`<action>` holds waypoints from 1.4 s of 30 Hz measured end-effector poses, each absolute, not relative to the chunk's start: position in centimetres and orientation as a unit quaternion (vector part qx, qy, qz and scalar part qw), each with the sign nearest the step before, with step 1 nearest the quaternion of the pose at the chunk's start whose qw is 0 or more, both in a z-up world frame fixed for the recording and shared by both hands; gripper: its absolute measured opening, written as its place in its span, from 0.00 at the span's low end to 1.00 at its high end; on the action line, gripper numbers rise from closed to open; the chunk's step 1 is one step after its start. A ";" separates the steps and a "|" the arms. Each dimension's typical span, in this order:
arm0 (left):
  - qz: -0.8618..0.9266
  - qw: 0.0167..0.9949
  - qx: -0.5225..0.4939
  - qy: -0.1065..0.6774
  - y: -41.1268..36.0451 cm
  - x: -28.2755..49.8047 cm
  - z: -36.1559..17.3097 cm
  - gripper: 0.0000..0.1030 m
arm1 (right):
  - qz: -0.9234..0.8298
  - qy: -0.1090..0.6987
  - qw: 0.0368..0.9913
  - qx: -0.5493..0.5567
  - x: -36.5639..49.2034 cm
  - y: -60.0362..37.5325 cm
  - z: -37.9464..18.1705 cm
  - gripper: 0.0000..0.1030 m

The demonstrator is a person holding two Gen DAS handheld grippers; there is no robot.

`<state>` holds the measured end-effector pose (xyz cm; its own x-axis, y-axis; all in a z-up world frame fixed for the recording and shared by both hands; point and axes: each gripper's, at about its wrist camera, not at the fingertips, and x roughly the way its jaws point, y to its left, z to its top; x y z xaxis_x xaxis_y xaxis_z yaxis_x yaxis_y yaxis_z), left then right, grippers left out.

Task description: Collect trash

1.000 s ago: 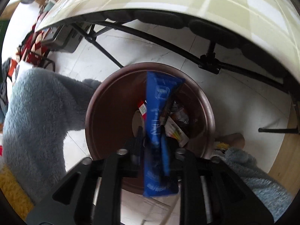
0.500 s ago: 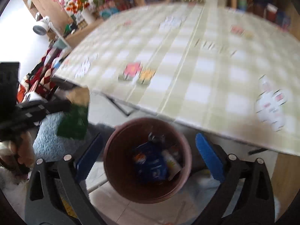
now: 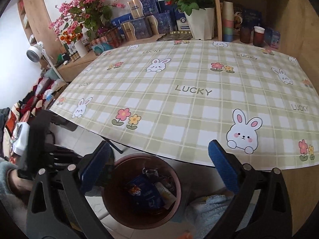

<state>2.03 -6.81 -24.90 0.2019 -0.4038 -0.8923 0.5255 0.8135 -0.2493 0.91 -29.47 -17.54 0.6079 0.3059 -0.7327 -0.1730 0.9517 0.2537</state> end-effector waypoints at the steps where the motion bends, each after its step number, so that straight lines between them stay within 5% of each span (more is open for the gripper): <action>1: -0.301 0.771 0.059 0.559 -7.1 2.0 -25.2 0.03 | 0.133 0.422 0.893 0.080 0.9 -29.2 -17.6 0.94; 8: -0.313 0.753 0.075 0.574 -8.3 2.5 -27.1 0.05 | 0.131 0.422 0.894 0.075 0.5 -29.1 -17.5 0.94; 10: -0.314 0.753 0.070 0.574 -8.3 2.8 -27.3 0.20 | 0.131 0.422 0.894 0.076 0.4 -29.1 -17.5 0.94; 12: -0.317 0.758 0.052 0.567 -7.9 3.0 -27.0 0.56 | 0.130 0.422 0.894 0.075 0.3 -29.1 -17.4 0.94; 23: -0.261 0.861 0.024 0.437 -4.2 3.5 -17.2 0.89 | 0.124 0.389 0.911 0.051 0.1 -28.3 -13.9 0.94; 33: -0.145 0.953 0.038 0.265 -0.5 1.7 -2.7 0.94 | 0.116 0.315 0.941 0.040 0.5 -27.7 -6.6 0.94; 42: -0.124 0.967 0.011 0.224 1.5 0.2 1.0 0.94 | 0.105 0.276 0.955 0.017 -0.3 -26.6 -3.5 0.94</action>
<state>0.16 1.48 0.96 0.8685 -0.2351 -0.4363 0.2450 0.9689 -0.0344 -0.31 -26.58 -3.54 0.8260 0.2099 -0.5232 -0.1914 0.9774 0.0899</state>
